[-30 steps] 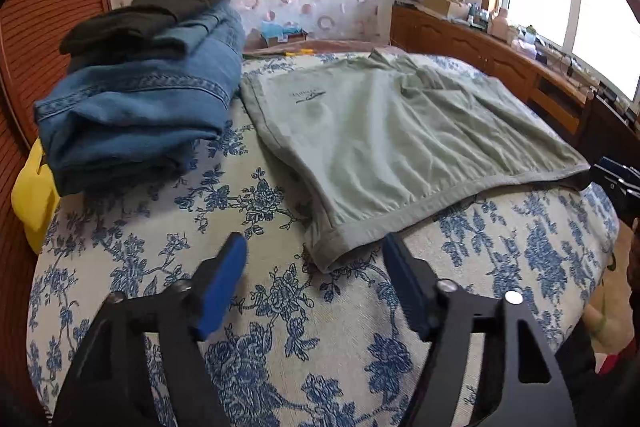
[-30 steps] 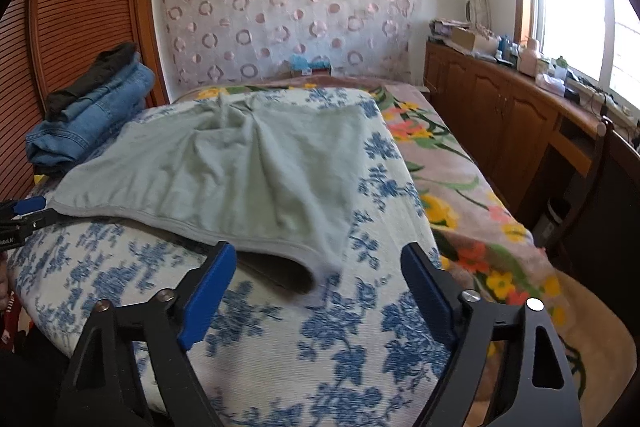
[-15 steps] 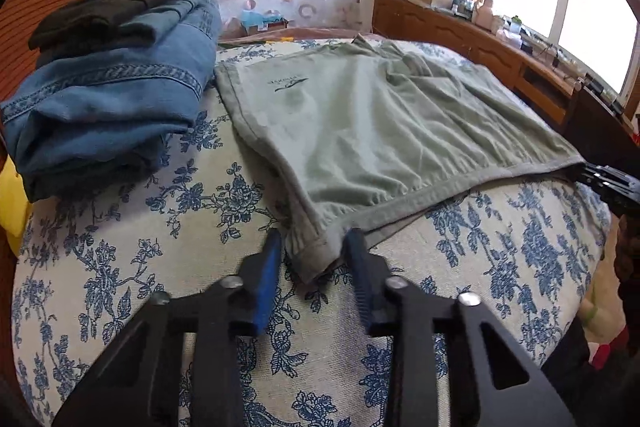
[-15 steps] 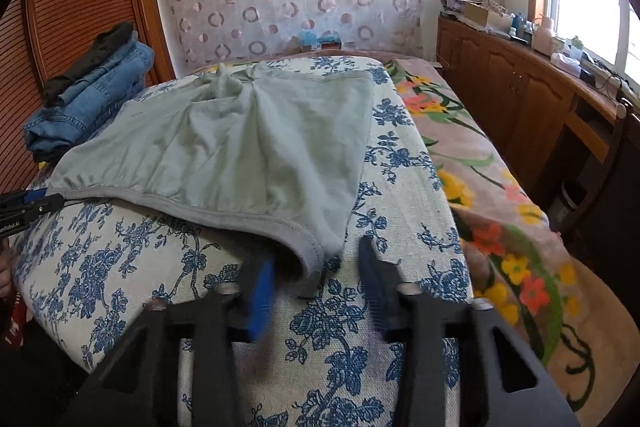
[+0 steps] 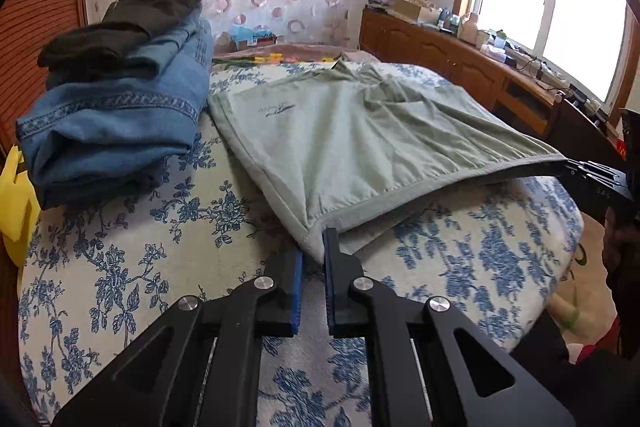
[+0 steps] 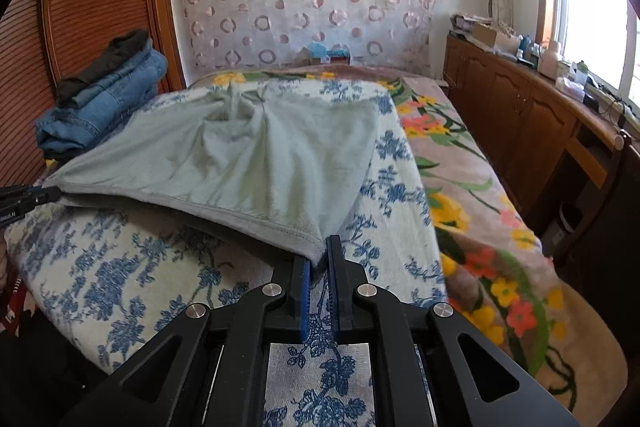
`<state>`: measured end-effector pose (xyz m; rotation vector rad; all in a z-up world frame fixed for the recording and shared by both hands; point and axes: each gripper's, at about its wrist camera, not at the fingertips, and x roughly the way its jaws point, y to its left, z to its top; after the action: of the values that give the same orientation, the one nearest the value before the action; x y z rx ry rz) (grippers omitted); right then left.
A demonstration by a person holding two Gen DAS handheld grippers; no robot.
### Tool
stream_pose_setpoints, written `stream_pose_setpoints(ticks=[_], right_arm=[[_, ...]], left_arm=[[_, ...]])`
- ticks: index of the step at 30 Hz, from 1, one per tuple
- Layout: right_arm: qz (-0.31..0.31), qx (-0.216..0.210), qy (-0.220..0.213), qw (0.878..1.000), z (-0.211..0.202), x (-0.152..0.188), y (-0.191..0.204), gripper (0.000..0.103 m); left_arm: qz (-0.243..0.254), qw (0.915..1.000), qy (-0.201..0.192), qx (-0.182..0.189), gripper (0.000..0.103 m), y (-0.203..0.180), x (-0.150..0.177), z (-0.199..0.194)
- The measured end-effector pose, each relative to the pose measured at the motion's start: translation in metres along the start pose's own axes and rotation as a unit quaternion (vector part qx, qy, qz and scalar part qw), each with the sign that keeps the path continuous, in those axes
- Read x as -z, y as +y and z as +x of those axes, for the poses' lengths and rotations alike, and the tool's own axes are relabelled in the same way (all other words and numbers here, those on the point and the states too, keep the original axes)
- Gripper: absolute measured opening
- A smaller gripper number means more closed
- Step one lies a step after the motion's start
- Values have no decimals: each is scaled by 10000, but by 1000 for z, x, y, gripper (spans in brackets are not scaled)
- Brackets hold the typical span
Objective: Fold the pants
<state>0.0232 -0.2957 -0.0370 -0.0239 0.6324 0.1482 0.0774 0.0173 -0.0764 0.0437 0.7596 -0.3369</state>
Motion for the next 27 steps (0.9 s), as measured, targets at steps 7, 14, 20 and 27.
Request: stream_pose_setpoints(ticks=[7, 14, 20, 27], right_arm=[[-46, 20, 30, 10000, -21, 15, 0, 7], [-54, -65, 3, 10000, -45, 19, 1, 7], [-46, -142, -154, 9998, -46, 13, 3, 7], [-70, -166, -215, 9996, -38, 11, 1, 7]], left_arm=[[59, 9999, -90, 113, 10, -5, 4, -25], [191, 9996, -147, 126, 10, -14, 10, -47], [244, 9997, -89, -2, 10, -20, 14, -49], [187, 9996, -97, -194, 26, -19, 16, -54]])
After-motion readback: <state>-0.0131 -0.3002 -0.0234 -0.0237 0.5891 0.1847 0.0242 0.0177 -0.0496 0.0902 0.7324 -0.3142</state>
